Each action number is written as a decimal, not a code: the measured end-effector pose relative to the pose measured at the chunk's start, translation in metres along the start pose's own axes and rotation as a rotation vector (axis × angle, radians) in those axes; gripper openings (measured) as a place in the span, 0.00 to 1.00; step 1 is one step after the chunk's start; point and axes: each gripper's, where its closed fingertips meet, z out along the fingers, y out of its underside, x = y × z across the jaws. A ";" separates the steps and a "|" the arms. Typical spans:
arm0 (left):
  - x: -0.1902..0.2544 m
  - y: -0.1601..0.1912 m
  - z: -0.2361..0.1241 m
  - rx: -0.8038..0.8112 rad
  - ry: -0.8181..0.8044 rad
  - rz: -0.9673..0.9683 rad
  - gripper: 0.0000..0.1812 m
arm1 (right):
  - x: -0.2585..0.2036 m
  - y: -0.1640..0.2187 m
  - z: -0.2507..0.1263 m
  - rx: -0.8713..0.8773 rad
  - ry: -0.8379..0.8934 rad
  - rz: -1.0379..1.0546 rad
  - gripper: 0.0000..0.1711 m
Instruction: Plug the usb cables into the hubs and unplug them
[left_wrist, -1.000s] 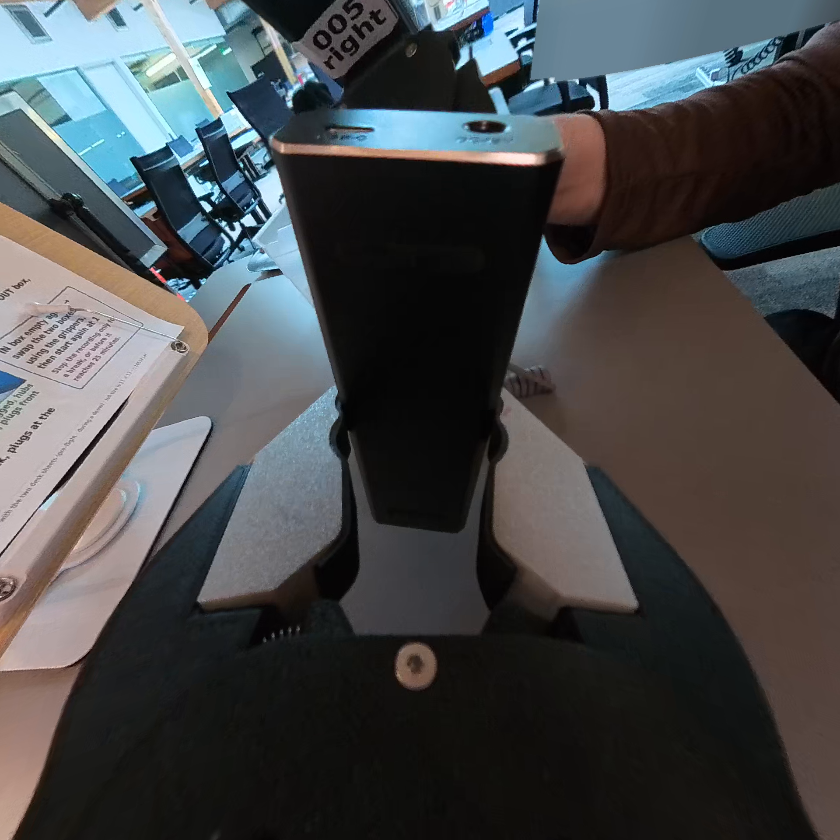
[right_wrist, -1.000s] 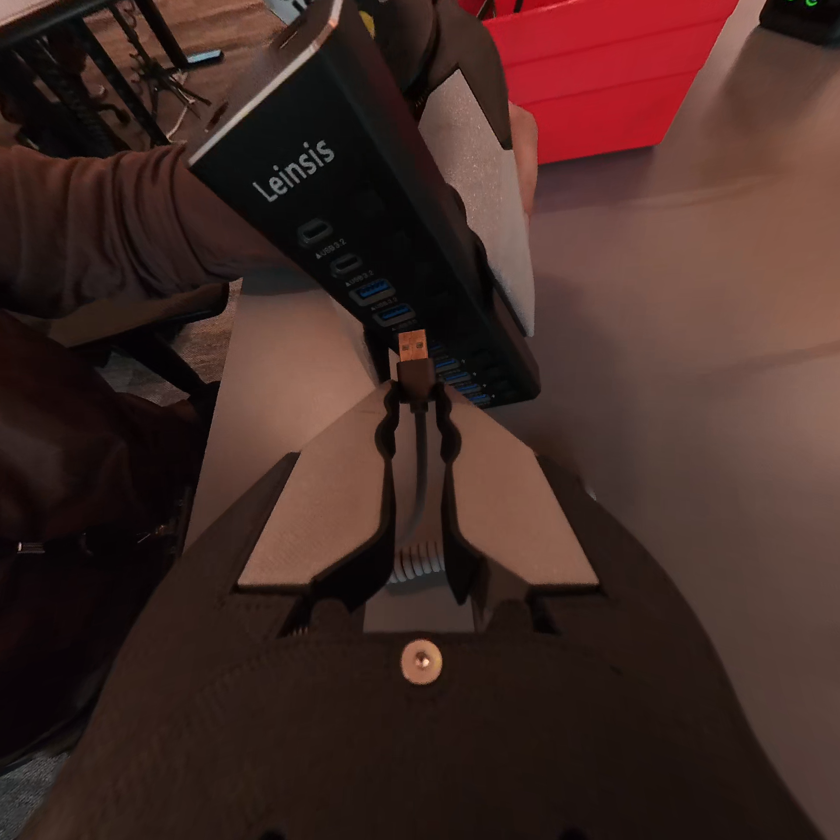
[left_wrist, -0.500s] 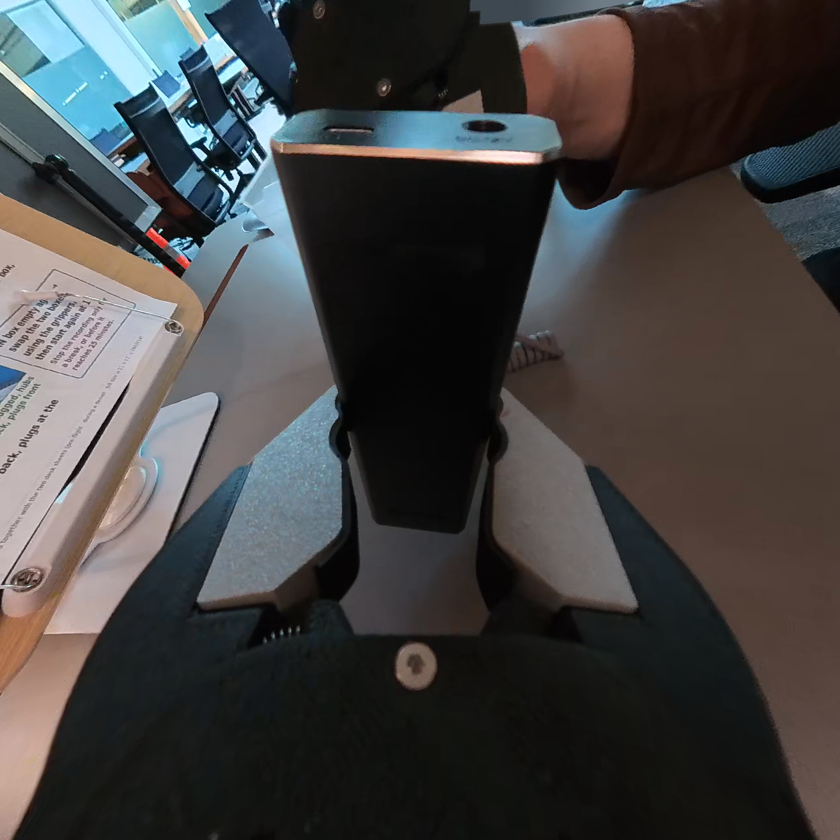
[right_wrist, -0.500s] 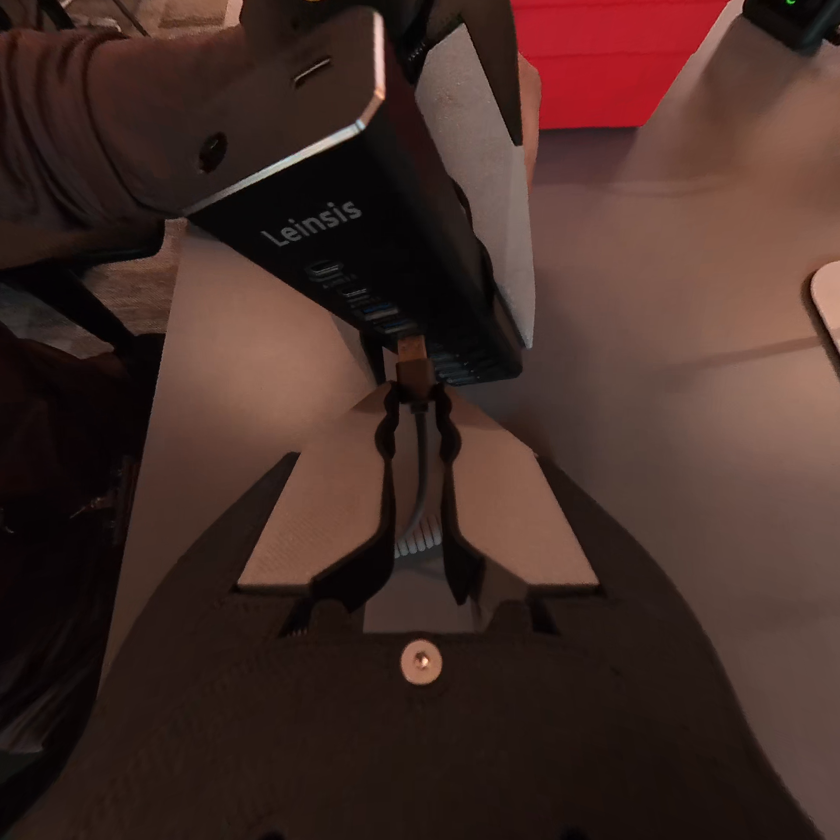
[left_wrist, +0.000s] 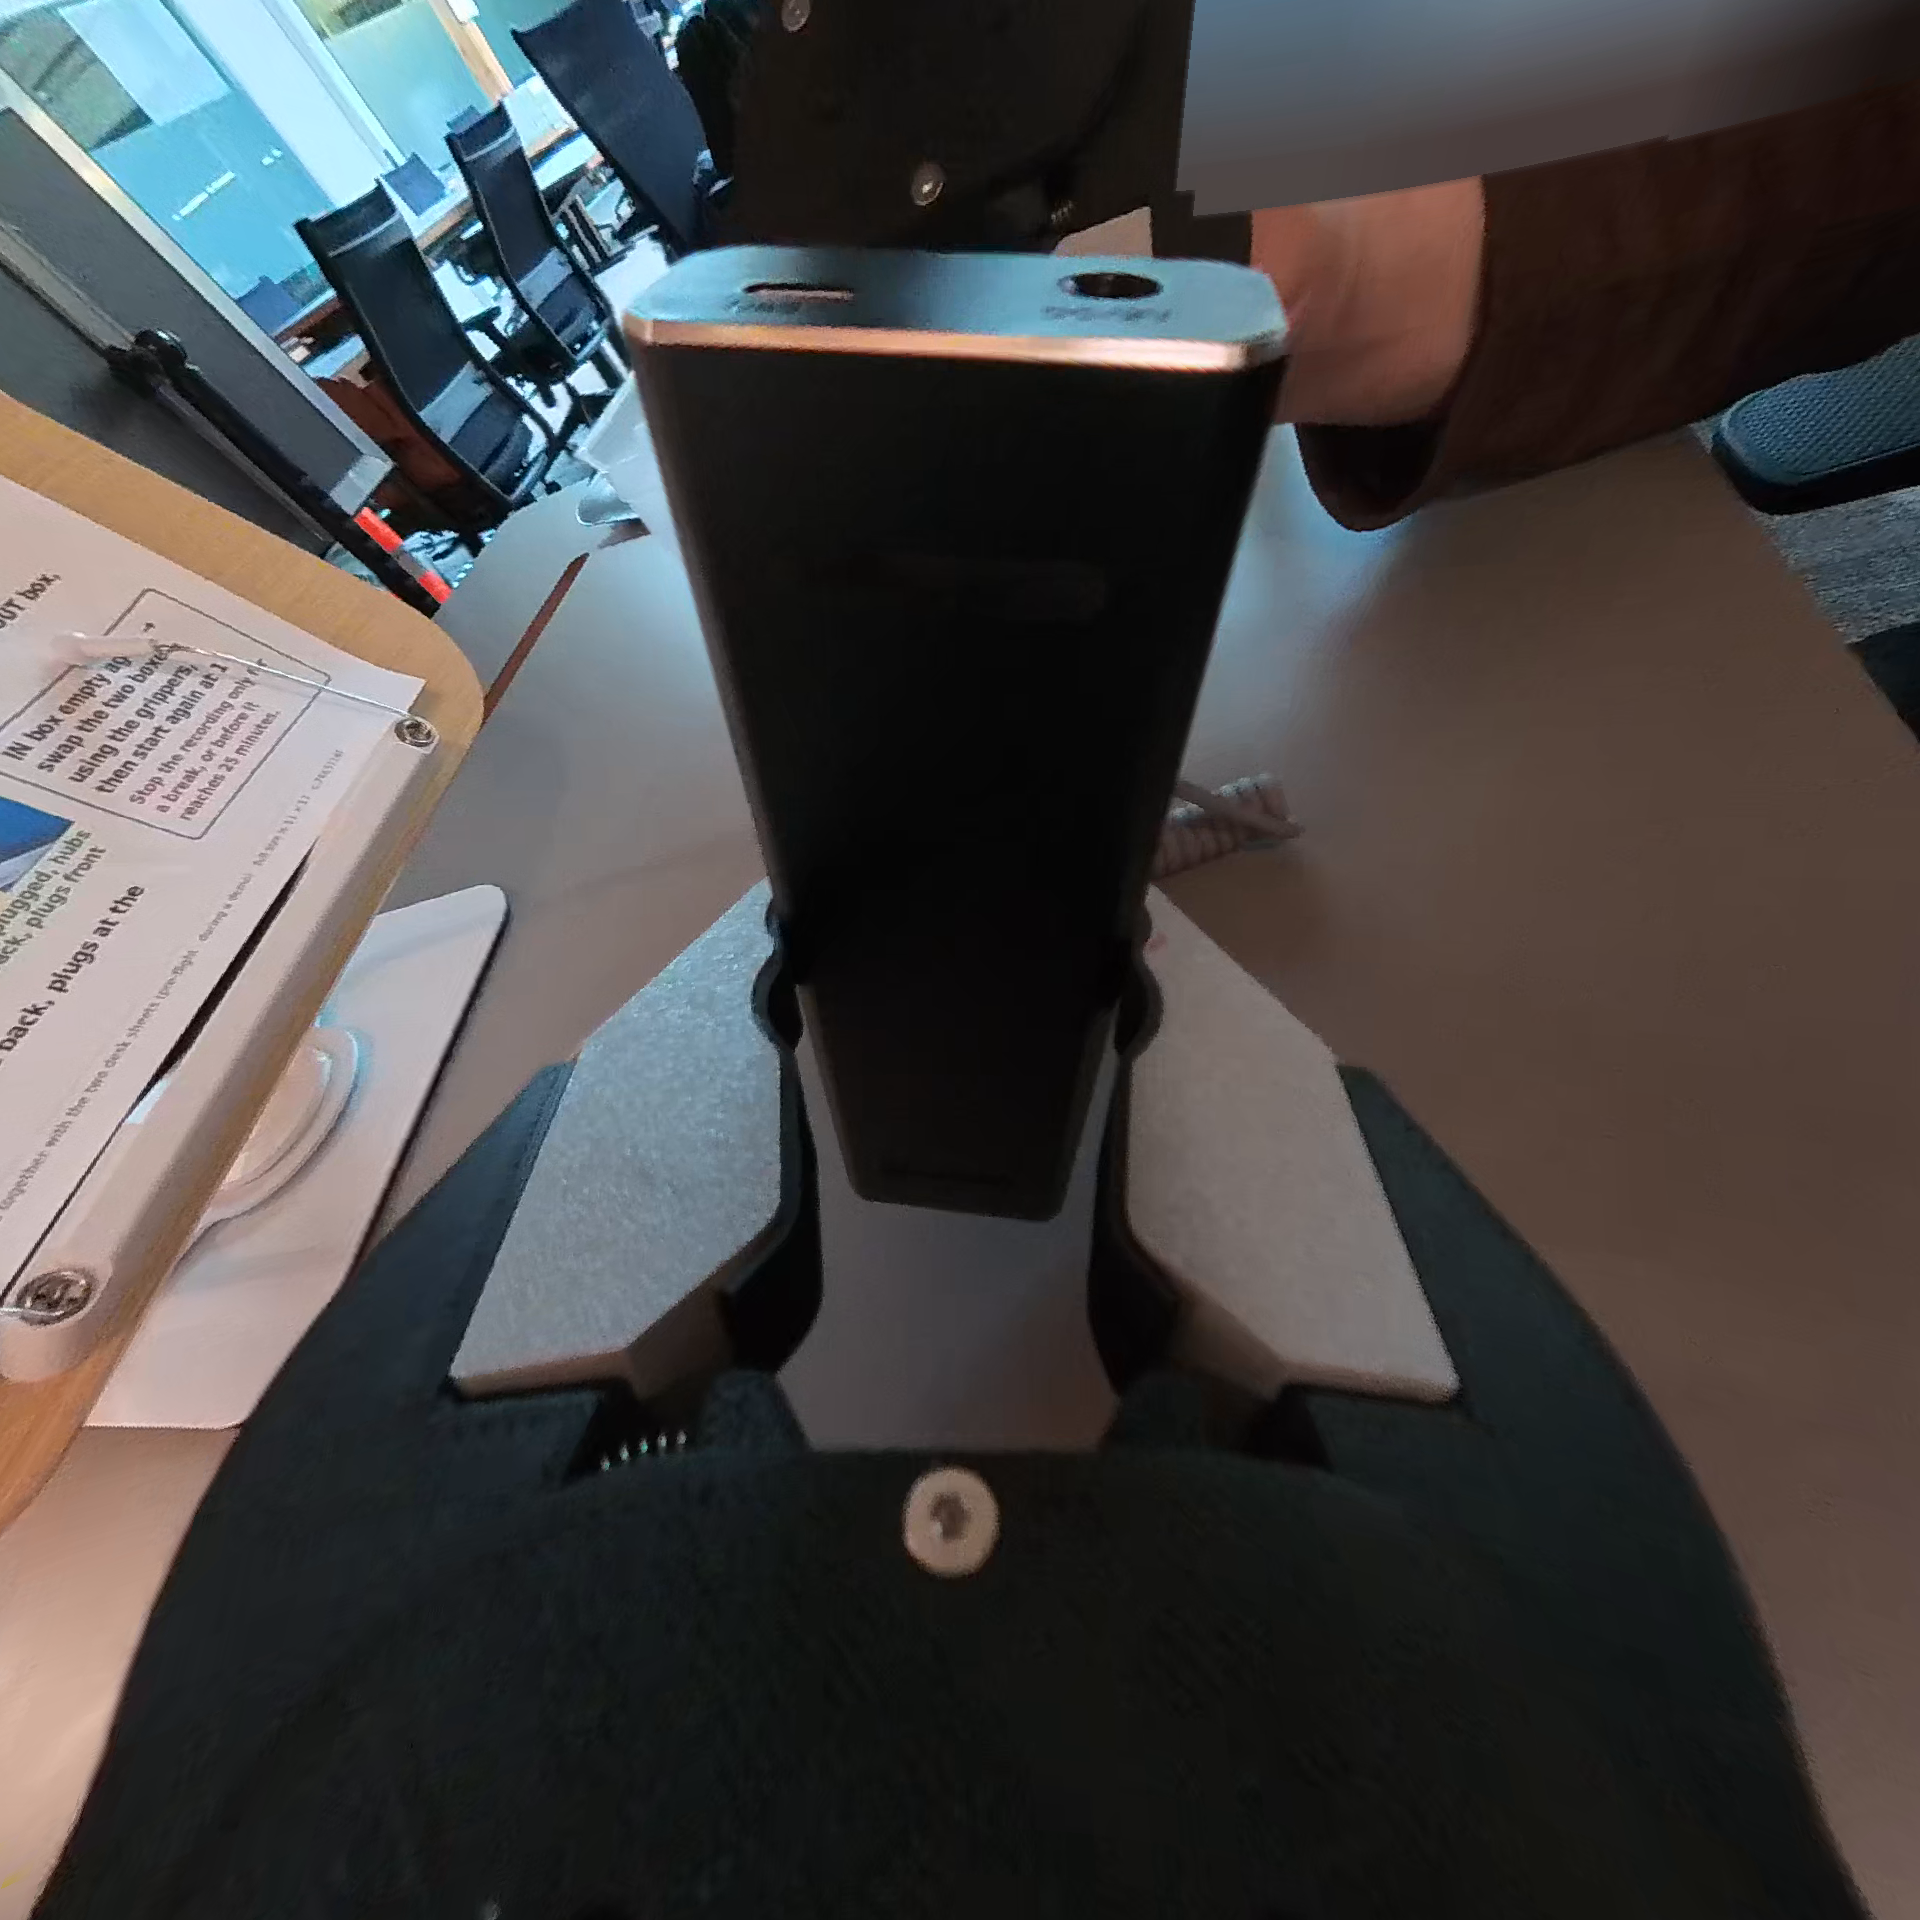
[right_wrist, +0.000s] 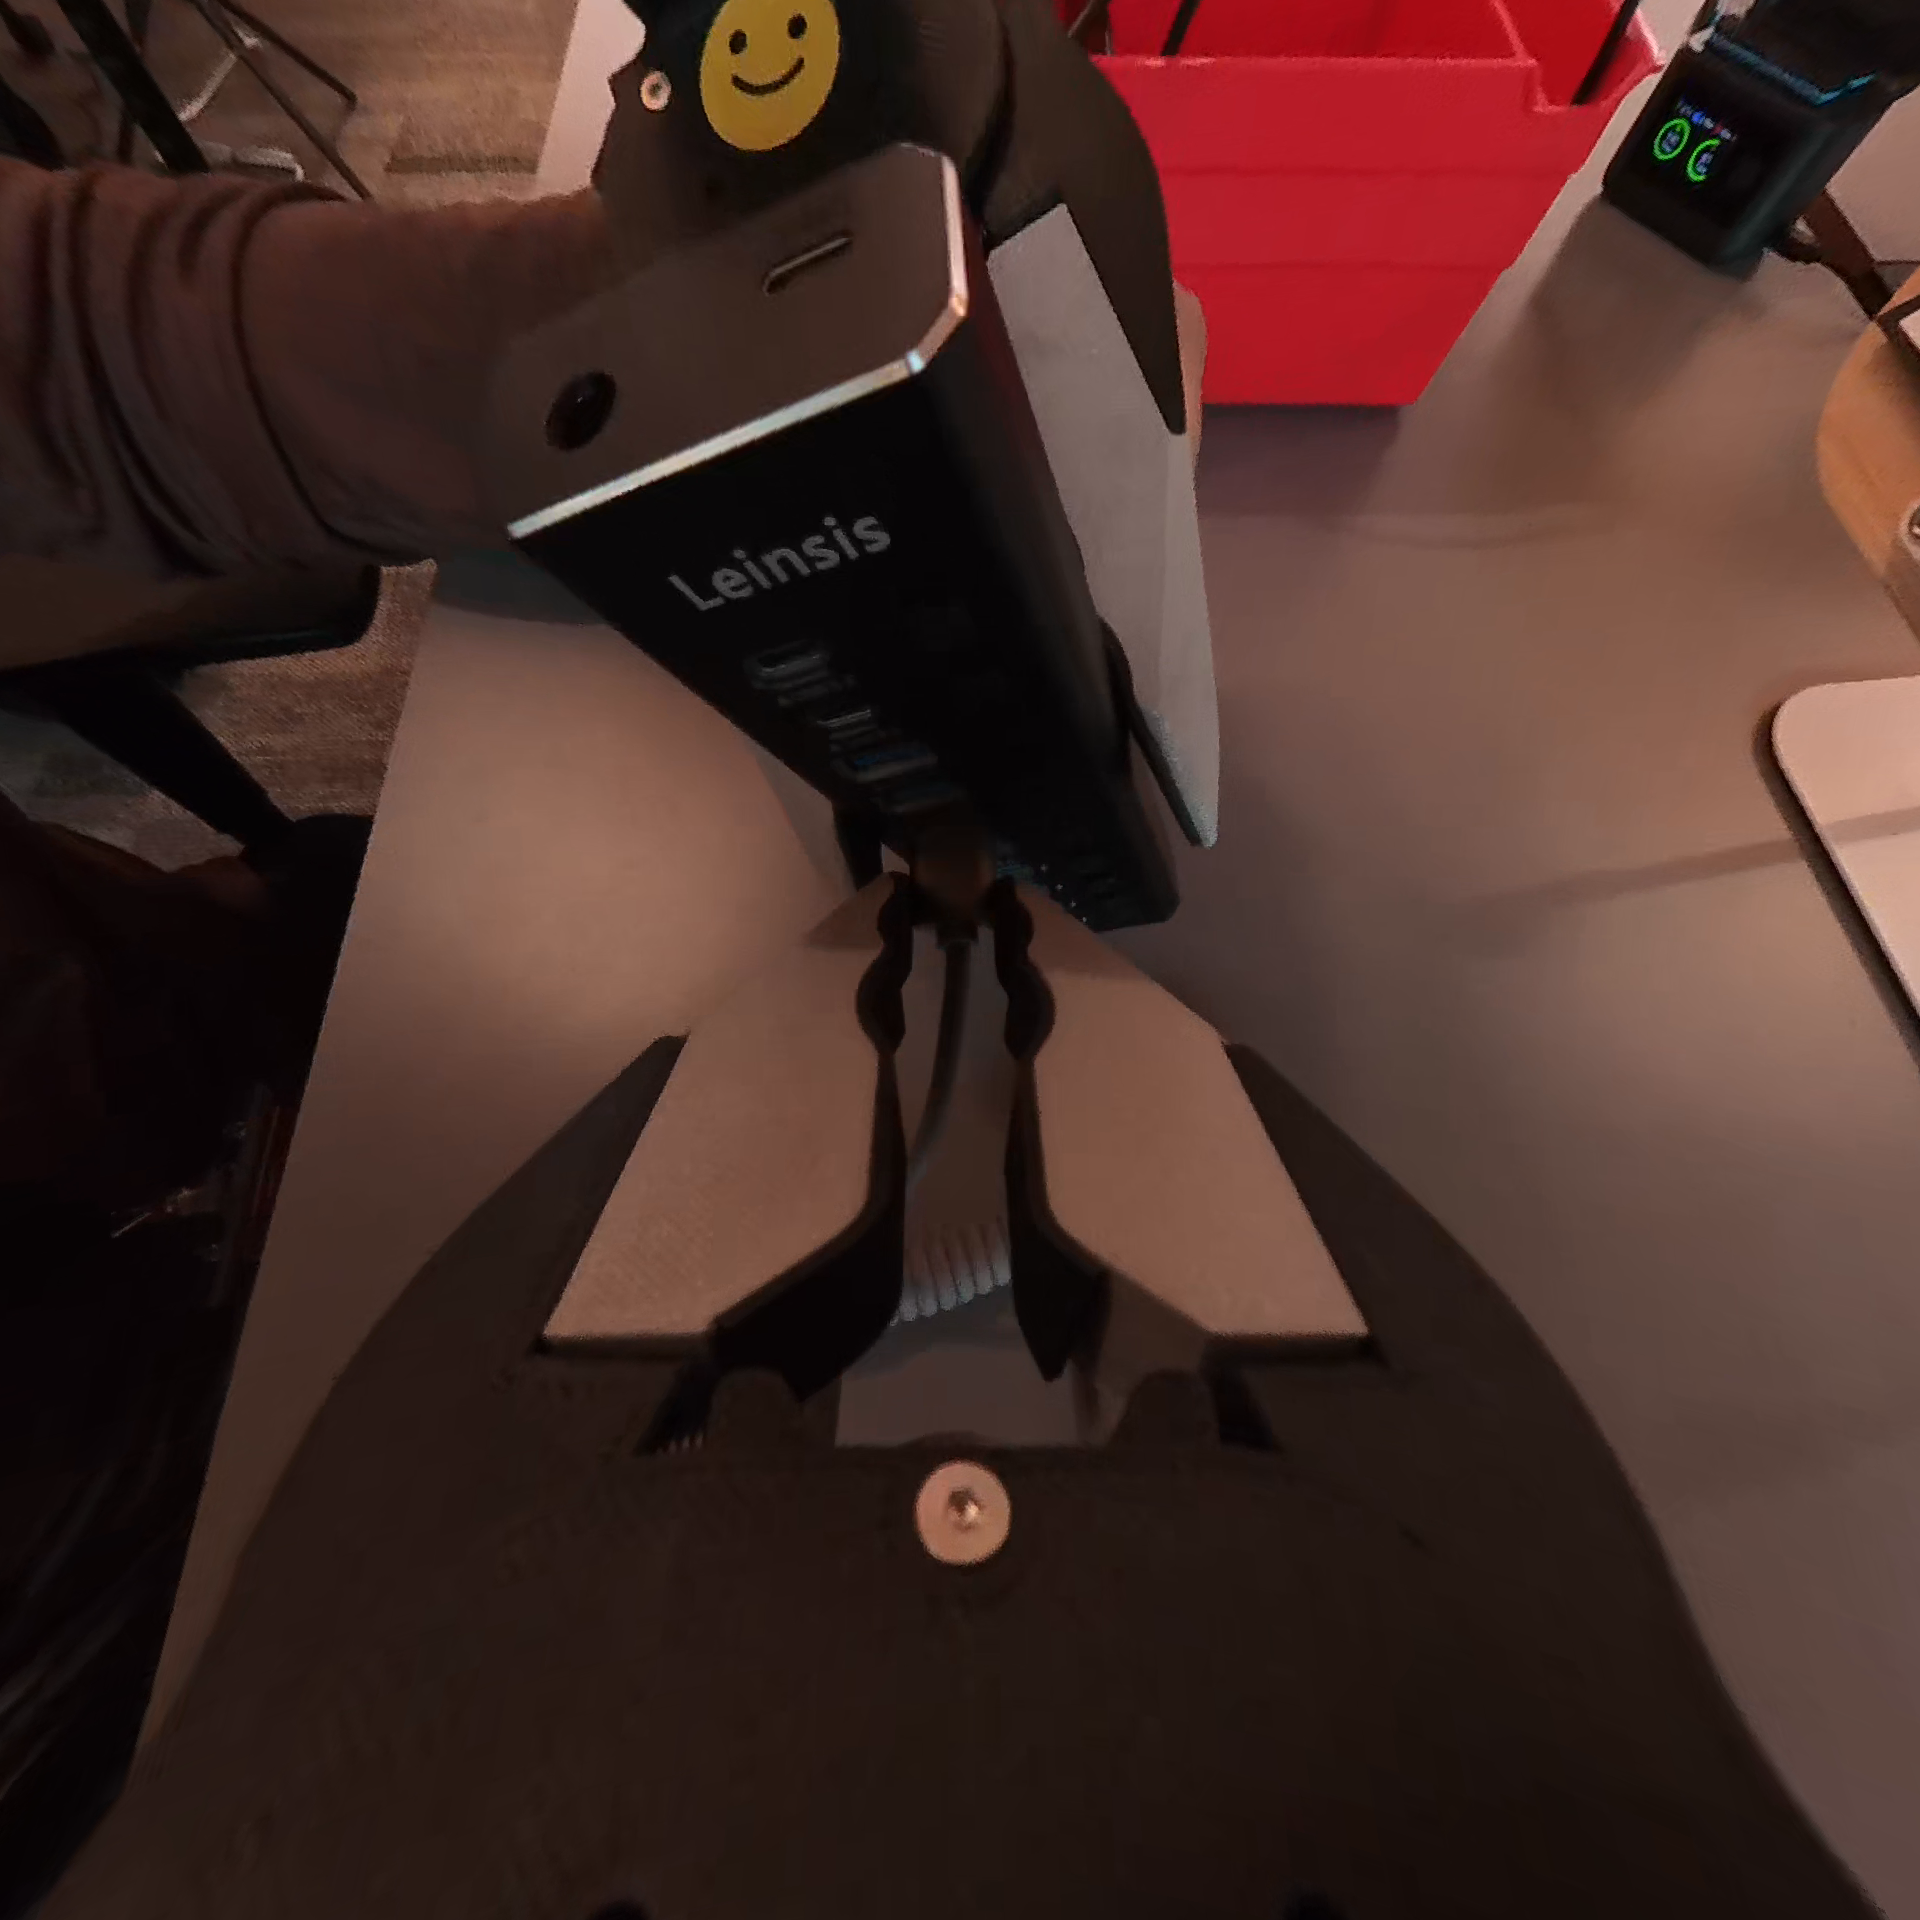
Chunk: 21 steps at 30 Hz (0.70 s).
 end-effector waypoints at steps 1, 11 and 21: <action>-0.001 0.001 0.000 -0.004 -0.007 0.006 0.33 | 0.001 0.000 0.000 0.000 0.004 -0.001 0.07; -0.005 -0.006 -0.004 0.051 -0.020 0.003 0.33 | 0.000 -0.008 -0.003 0.094 -0.037 0.029 0.07; 0.004 -0.056 -0.034 0.408 0.122 -0.122 0.32 | -0.005 -0.043 -0.043 0.401 -0.215 0.126 0.14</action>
